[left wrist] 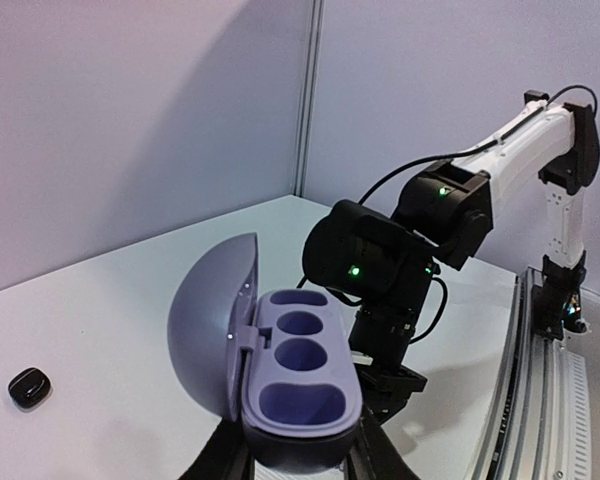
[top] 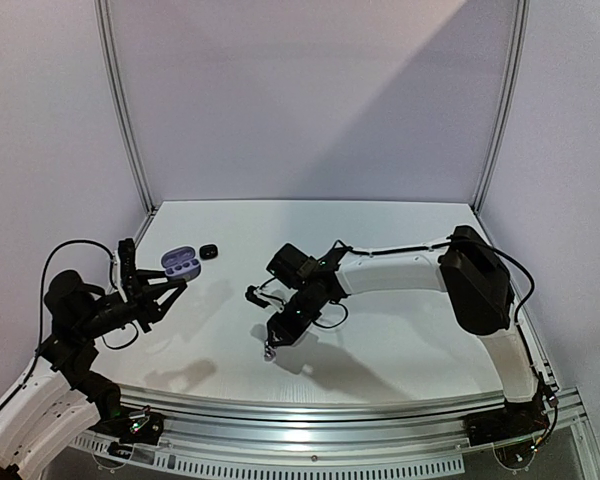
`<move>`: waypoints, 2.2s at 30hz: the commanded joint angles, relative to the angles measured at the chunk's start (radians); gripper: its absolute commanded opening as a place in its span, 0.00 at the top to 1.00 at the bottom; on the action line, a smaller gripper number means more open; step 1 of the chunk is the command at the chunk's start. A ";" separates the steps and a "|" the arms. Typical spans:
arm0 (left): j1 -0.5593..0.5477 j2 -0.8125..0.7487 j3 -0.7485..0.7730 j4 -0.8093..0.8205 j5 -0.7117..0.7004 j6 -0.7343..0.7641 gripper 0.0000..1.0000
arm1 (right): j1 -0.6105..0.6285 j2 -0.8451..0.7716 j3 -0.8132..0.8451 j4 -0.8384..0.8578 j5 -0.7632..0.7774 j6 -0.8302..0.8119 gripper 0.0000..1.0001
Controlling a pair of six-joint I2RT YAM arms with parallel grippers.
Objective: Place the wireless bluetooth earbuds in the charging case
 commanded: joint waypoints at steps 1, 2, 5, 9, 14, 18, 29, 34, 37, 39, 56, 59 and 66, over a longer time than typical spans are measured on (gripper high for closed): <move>0.013 -0.010 -0.017 0.017 0.004 0.008 1.00 | 0.006 0.020 0.029 -0.001 -0.037 0.010 0.70; 0.012 -0.011 -0.017 0.016 0.003 0.008 1.00 | 0.006 0.020 0.030 -0.002 -0.037 0.011 0.70; 0.013 -0.013 -0.019 0.018 0.001 0.007 1.00 | 0.008 0.022 0.029 -0.002 -0.001 0.018 0.72; 0.013 -0.011 -0.018 0.018 -0.001 0.006 1.00 | 0.008 0.044 0.056 -0.013 0.010 0.029 0.75; 0.013 -0.014 -0.019 0.018 -0.002 0.006 1.00 | 0.007 0.066 0.079 -0.050 0.037 0.035 0.76; 0.012 -0.016 -0.019 0.019 -0.007 0.006 1.00 | 0.015 0.060 0.097 -0.082 0.068 0.037 0.77; 0.012 -0.011 -0.019 0.019 -0.008 0.004 1.00 | 0.022 0.079 0.151 -0.091 0.091 0.075 0.73; 0.013 -0.011 -0.020 0.020 -0.008 0.005 1.00 | 0.026 0.078 0.150 -0.110 0.101 0.104 0.71; 0.013 -0.011 -0.020 0.022 -0.008 0.005 1.00 | 0.029 0.078 0.148 -0.120 0.104 0.114 0.71; 0.013 -0.011 -0.020 0.022 -0.008 0.003 1.00 | 0.031 0.080 0.147 -0.122 0.105 0.114 0.71; 0.013 -0.016 -0.020 0.022 -0.008 0.000 1.00 | 0.035 0.123 0.181 -0.096 0.111 0.151 0.73; 0.013 -0.019 -0.020 0.023 -0.008 -0.001 1.00 | 0.035 0.126 0.186 -0.089 0.126 0.162 0.73; 0.013 -0.024 -0.022 0.024 -0.008 0.000 1.00 | 0.035 0.134 0.214 -0.100 0.148 0.167 0.71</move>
